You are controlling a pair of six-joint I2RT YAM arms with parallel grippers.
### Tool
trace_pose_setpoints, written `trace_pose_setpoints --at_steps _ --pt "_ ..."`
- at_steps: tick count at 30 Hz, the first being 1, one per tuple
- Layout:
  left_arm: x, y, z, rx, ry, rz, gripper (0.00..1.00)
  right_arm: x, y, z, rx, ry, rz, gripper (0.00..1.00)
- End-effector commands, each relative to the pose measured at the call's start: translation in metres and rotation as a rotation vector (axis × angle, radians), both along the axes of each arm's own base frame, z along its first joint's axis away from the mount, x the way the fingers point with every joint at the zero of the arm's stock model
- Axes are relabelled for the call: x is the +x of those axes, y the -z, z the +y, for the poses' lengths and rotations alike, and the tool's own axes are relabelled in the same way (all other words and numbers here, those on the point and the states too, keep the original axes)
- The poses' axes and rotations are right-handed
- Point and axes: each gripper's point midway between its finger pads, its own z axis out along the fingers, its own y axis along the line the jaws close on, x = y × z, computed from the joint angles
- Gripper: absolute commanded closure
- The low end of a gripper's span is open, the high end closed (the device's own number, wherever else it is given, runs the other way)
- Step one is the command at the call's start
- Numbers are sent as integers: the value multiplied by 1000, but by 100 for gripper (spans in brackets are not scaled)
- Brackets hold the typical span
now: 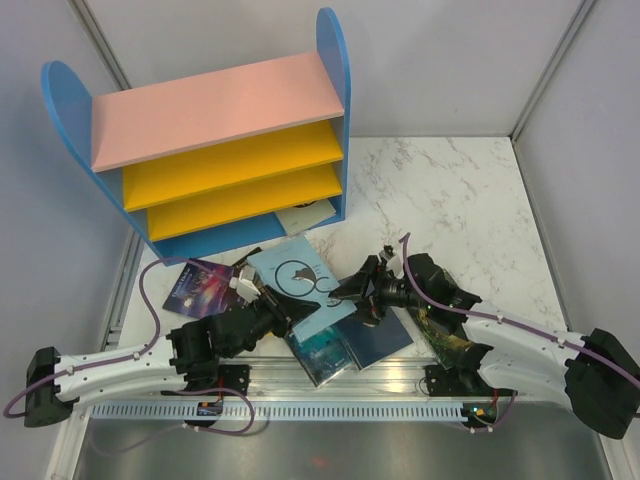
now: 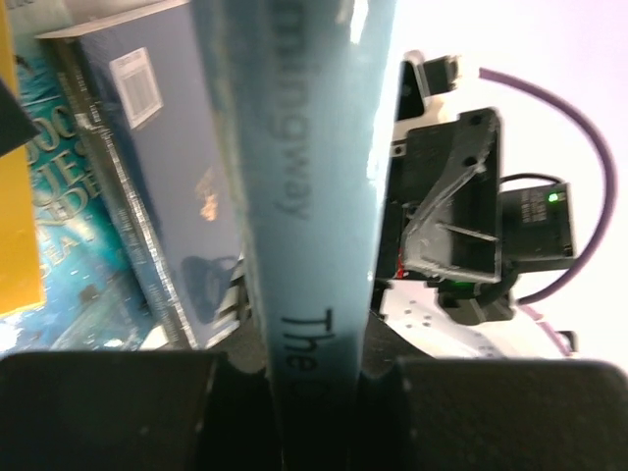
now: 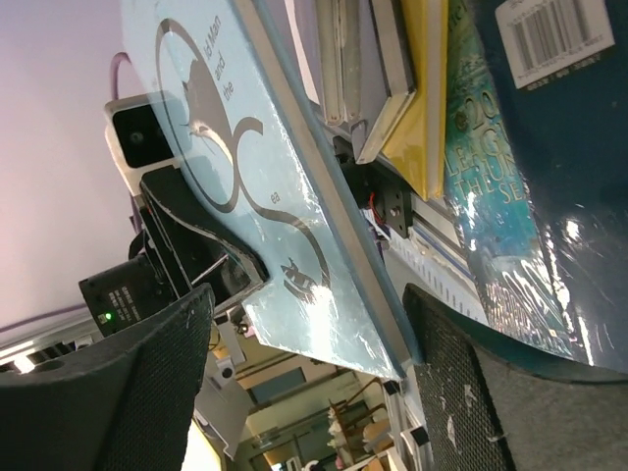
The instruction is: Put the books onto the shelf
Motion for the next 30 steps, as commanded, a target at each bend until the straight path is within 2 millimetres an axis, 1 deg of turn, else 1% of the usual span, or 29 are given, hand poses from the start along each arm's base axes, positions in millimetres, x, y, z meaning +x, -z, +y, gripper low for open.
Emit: trace_pose_setpoints --at_steps 1,2,4,5,7,8,11,12,13,15,16,18,19,20,21,22,23,24,25,26,27,28,29,30 --pt "18 -38 0 -201 -99 -41 98 10 -44 14 129 10 -91 22" --pt "18 -37 0 -210 -105 -35 98 10 -46 14 140 14 -90 26" --pt "18 -34 0 -219 -105 -30 98 14 -51 14 171 38 -86 30" --pt "18 -33 -1 -220 -101 -22 98 15 -56 15 192 43 -96 34" --pt "17 -32 -3 -230 -96 -12 98 18 -59 17 212 53 -86 39" --pt "16 -28 -5 -223 -88 -2 98 20 -67 19 242 55 -100 45" --pt "14 -27 -8 -236 -76 10 98 26 -75 25 281 60 -93 55" --pt "14 -25 -9 -230 -72 13 98 27 -82 27 295 58 -103 57" --pt "13 -24 -9 -227 -66 16 98 29 -83 29 296 57 -107 62" --pt "11 -24 -10 -227 -58 16 98 30 -89 31 304 51 -121 69" --pt "11 -20 -9 -205 -53 13 98 31 -89 31 302 54 -130 82" --pt "8 -18 -10 -181 -39 22 98 30 -88 31 300 49 -131 100" --pt "7 -17 -9 -164 -35 21 98 30 -87 30 297 51 -132 100" --pt "5 -10 -7 -107 -27 38 98 30 -87 29 296 54 -136 100" --pt "4 -10 -5 -86 -25 43 95 29 -86 29 292 53 -138 100" --pt "2 -4 -1 -28 -21 43 90 30 -83 28 283 55 -138 100" --pt "0 -2 6 44 -21 57 78 30 -80 26 270 59 -138 100" --pt "-2 1 12 93 -20 66 77 31 -78 24 260 64 -137 100" --pt "-3 0 17 131 -21 61 66 32 -75 22 251 69 -136 100" --pt "-2 -13 22 140 -30 58 53 37 -73 18 243 89 -133 100" --pt "-6 3 36 235 -36 88 43 39 -69 15 237 100 -124 100" --pt "-8 2 41 256 -38 94 35 42 -68 12 236 110 -121 100" --pt "-9 -5 48 261 -41 92 23 48 -68 7 237 131 -123 100" --pt "-12 0 57 300 -41 104 18 51 -65 5 231 142 -119 100"
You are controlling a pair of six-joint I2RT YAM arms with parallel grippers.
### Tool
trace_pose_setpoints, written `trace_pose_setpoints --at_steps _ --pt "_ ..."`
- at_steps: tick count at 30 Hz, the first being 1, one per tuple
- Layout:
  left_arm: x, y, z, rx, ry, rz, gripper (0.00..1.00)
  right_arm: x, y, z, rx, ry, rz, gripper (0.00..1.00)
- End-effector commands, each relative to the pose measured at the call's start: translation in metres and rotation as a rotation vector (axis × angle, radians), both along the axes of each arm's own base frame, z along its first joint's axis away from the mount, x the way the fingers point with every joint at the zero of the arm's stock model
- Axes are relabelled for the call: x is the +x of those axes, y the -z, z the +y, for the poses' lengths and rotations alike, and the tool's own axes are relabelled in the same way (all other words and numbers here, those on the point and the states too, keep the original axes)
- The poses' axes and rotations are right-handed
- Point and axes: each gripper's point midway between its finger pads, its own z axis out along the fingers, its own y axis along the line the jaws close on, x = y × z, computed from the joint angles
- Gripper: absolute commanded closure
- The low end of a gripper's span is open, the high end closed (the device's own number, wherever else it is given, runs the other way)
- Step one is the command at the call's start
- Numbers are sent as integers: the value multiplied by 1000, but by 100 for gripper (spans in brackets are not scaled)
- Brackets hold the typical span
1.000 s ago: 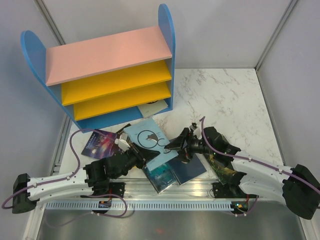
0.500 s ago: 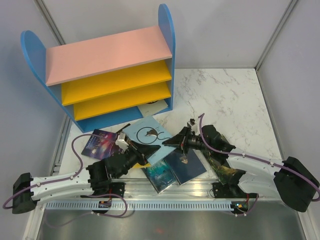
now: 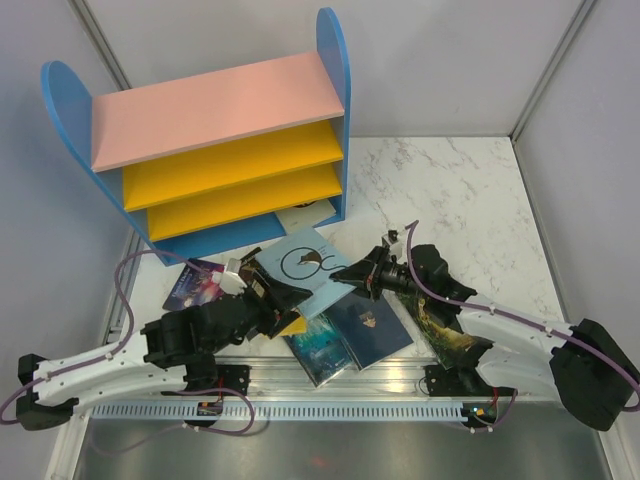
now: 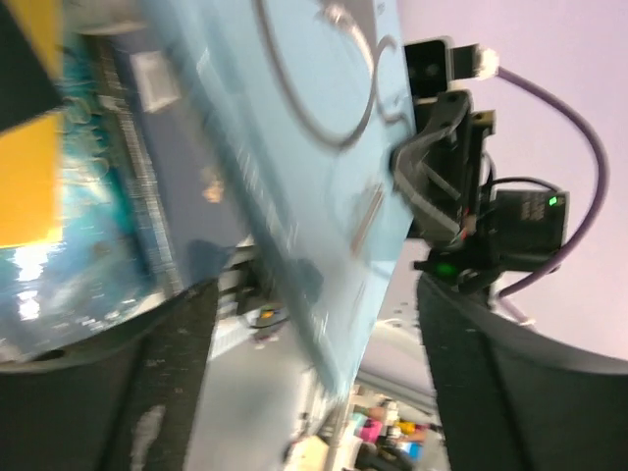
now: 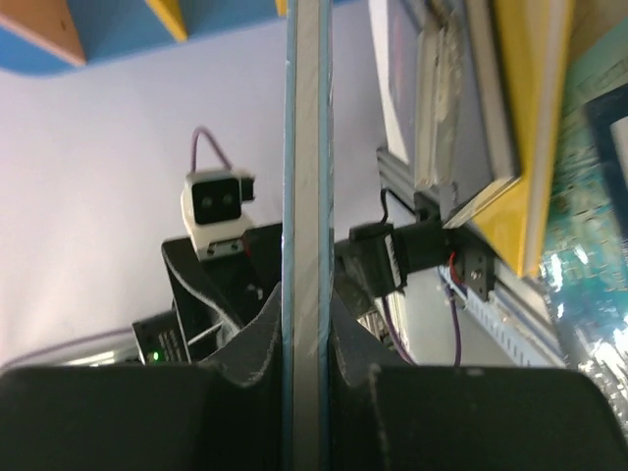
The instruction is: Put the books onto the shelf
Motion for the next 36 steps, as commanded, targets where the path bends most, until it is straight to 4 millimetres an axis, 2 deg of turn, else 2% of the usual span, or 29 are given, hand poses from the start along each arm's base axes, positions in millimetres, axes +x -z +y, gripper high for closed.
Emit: trace_pose_setpoints --at_steps 1,2,3,6,10,14,16,17,19,20,21,22,24,28,29,30,31,33,34,36 --pt "-14 32 45 277 22 23 13 17 -22 -9 52 56 -73 100" --pt "-16 26 51 262 19 20 3 22 -20 -11 48 68 -68 100" --pt "-19 32 60 297 19 34 0 24 -21 -12 50 72 -70 100" --pt "-22 22 74 287 16 22 0 30 -21 -11 48 78 -74 100" --pt "-26 21 91 342 24 8 0 44 -20 -8 48 92 -76 100" --pt "-28 18 93 377 43 5 0 65 -11 -5 37 114 -68 100" --pt "-29 19 92 404 55 5 0 76 -16 -2 46 120 -85 100" --pt "-30 18 92 408 63 6 0 85 -9 -1 32 129 -87 100" --pt "-31 18 91 422 73 5 0 96 -19 5 48 124 -118 100" --pt "-31 17 91 421 76 6 0 105 -11 7 37 126 -106 100" --pt "-32 18 93 429 77 8 0 110 -20 11 52 120 -126 100" --pt "-33 17 94 425 79 9 0 116 -15 15 52 118 -121 100" --pt "-33 17 97 420 75 7 0 126 -23 18 63 121 -136 100" --pt "-34 16 107 402 53 8 0 145 -23 23 66 140 -138 100" --pt "-34 15 109 398 44 8 0 151 -17 25 58 142 -132 100" --pt "-34 14 111 390 41 2 0 156 -20 28 62 144 -138 100" --pt "-34 15 114 394 36 6 0 161 -11 31 53 145 -123 100" --pt "-34 13 117 382 24 2 0 173 -12 34 66 160 -128 100" --pt "-34 13 119 381 23 3 0 181 -3 36 74 169 -110 100" --pt "-34 11 121 378 18 1 0 191 -3 40 102 182 -109 100"
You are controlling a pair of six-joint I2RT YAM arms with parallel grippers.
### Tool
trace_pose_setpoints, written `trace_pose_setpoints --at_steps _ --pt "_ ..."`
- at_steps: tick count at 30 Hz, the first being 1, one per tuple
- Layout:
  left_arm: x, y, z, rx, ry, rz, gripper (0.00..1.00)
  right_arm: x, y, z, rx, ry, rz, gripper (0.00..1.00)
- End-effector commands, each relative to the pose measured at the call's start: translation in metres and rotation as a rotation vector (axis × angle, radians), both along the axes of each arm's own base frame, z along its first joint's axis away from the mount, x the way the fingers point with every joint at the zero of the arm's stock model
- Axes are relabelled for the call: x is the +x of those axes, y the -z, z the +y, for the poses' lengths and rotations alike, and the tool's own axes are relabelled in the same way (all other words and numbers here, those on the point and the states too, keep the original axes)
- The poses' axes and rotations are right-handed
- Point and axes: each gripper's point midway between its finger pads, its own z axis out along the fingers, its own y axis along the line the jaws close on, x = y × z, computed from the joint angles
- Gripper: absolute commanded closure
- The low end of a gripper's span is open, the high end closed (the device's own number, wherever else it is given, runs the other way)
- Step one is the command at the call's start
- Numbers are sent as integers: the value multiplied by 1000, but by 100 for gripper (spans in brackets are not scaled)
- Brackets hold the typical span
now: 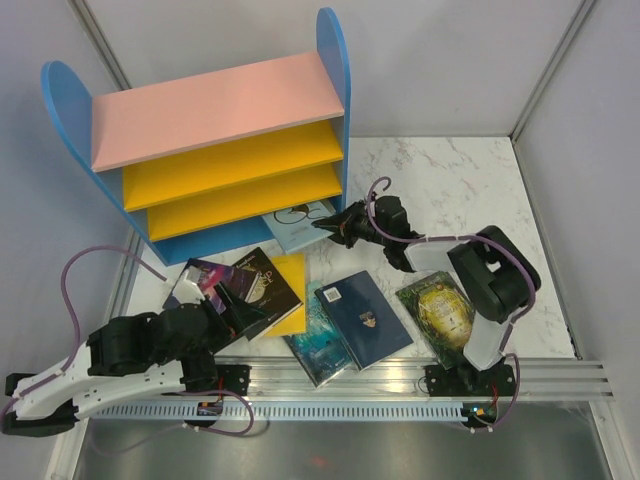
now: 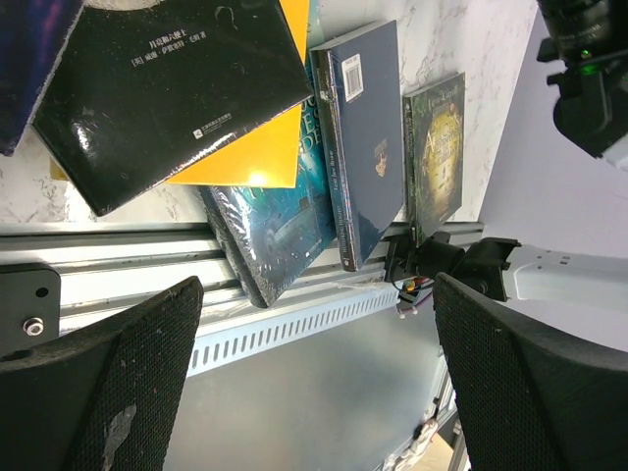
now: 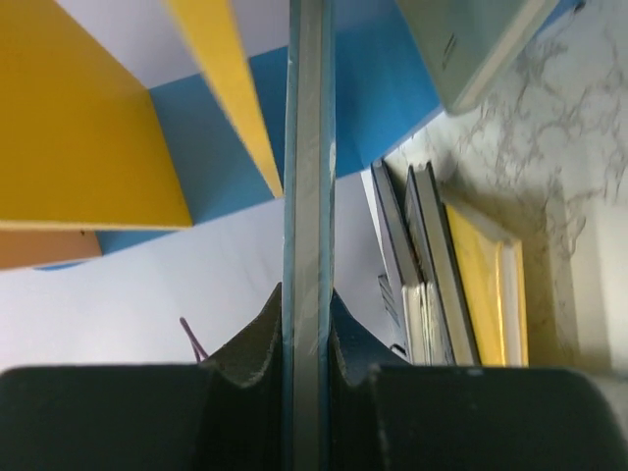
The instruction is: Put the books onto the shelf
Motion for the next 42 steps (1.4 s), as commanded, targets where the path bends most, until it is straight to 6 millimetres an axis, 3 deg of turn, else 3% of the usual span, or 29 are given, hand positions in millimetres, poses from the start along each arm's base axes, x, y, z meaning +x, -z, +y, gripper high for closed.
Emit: trace_pose_setpoints --at_steps 1,11,15,16,23,24,26,27,30,42 --pt "4 -10 12 1 -31 -34 0 32 -49 11 163 28 -174 100" --pt "-5 -16 10 -45 -5 1 0 93 -21 -4 264 182 -187 100" --pt "-5 -17 13 -45 -13 7 0 107 -5 -3 273 201 -184 100" --pt "-6 -18 14 -47 -16 10 0 110 6 -2 259 204 -166 100" --pt "-5 -12 16 -38 -34 24 0 126 26 11 208 178 -147 100" --pt "-5 -12 16 -41 -38 25 0 127 30 13 184 166 -140 97" --pt "-5 -9 16 -37 -43 30 1 128 35 14 158 162 -132 82" --pt "-5 -8 16 -39 -47 31 0 128 37 15 147 157 -124 62" --pt "-4 -5 16 -39 -57 36 0 129 48 15 116 153 -85 39" --pt "0 1 19 -42 -86 31 1 93 68 -11 52 88 -7 35"
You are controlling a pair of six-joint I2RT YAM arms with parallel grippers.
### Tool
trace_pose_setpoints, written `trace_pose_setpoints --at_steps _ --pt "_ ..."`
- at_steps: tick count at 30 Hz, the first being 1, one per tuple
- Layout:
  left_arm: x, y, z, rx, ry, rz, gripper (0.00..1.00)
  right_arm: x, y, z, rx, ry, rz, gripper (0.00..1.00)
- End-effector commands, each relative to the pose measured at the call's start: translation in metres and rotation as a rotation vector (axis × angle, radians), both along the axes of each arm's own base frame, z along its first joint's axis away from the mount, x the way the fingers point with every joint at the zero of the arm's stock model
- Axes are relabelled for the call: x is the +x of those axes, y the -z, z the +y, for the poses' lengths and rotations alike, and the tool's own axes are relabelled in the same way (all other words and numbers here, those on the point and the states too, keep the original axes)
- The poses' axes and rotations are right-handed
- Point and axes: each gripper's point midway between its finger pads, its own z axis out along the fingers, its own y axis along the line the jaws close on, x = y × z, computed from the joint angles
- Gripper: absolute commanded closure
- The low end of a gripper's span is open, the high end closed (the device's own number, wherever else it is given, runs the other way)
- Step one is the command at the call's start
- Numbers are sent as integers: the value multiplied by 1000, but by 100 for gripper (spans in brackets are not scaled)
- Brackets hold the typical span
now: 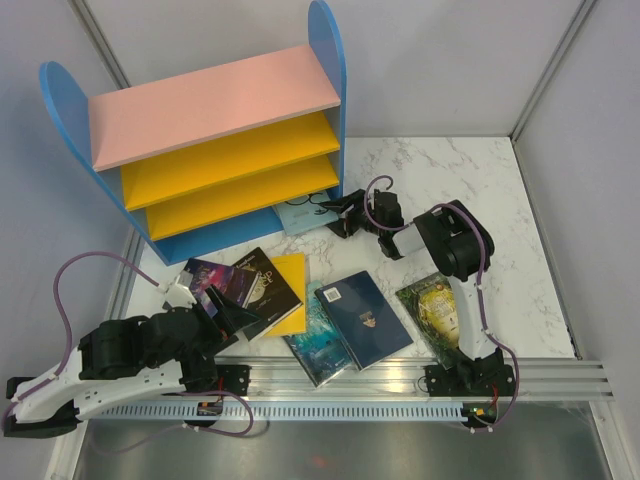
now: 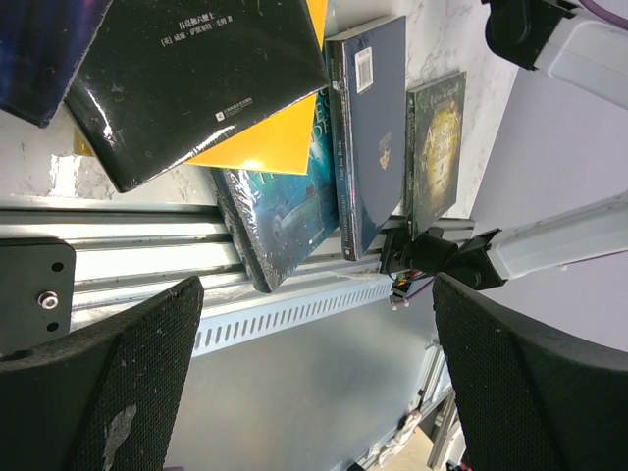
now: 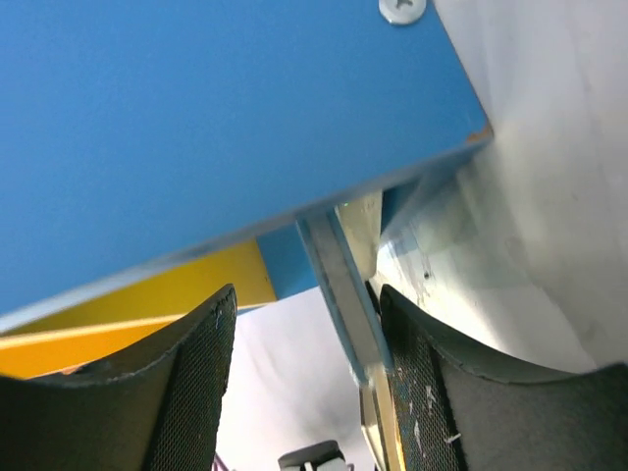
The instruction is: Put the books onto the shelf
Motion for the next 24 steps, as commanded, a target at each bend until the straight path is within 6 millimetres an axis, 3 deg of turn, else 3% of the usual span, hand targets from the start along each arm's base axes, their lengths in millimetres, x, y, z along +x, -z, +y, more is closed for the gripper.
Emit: trace_pose_setpoints --at_steps 1,6,8,9,12,24 --pt "8 1 5 -9 -66 -8 1 -11 -26 -2 18 -48 -56 36" --pt "9 3 5 -4 -70 -4 1 -22 -26 -8 35 -47 -39 39" --pt "8 4 4 -2 -69 1 2 -25 -29 -10 39 -48 -41 54" --pt "8 5 4 -2 -69 3 2 -27 -30 -10 42 -51 -41 67" --pt "8 8 3 3 -73 11 3 -28 -35 -10 50 -50 -46 83" --pt "5 6 -2 7 -53 30 4 -10 -17 -7 57 -8 -11 94"
